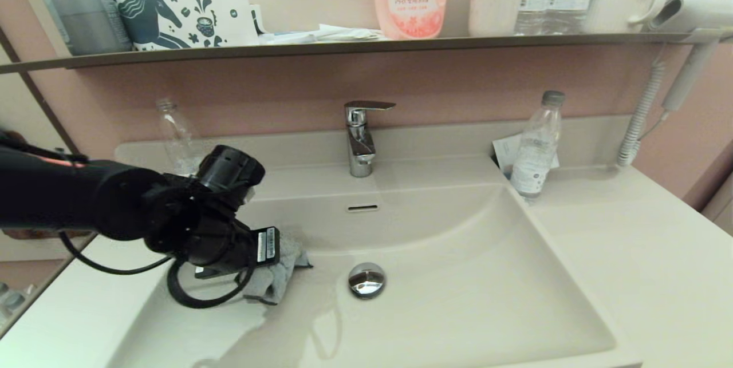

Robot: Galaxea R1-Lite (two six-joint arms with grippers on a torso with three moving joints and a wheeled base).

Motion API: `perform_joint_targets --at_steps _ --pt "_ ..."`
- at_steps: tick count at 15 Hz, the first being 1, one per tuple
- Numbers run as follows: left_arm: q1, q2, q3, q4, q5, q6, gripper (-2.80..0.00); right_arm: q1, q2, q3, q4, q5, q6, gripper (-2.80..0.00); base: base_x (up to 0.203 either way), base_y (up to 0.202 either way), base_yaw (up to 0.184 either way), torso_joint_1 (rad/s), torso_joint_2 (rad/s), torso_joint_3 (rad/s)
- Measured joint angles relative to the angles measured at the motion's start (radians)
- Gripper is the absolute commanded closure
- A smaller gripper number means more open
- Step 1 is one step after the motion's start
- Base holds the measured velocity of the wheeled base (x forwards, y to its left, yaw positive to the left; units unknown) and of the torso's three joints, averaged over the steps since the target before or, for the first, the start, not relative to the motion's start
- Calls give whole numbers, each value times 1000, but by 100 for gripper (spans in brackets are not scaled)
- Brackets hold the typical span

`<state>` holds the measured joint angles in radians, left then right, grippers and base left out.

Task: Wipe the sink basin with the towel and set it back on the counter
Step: Wipe the sink

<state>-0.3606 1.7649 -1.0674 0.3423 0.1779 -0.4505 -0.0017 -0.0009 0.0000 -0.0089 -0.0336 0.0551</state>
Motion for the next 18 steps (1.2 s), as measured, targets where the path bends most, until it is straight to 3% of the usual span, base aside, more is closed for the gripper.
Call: perform_joint_targets --at_steps 8,14,18 --pt "-12 231 -21 -189 4 5 0 0 0 0 0 0 0 0 0 0 0 0 0 0" --pt "-147 315 -99 -185 27 -158 0 0 0 0 0 0 0 0 0 0 0 0 0 0" --pt "-256 387 -201 -173 78 -220 0 0 0 0 0 0 0 0 0 0 0 0 0 0"
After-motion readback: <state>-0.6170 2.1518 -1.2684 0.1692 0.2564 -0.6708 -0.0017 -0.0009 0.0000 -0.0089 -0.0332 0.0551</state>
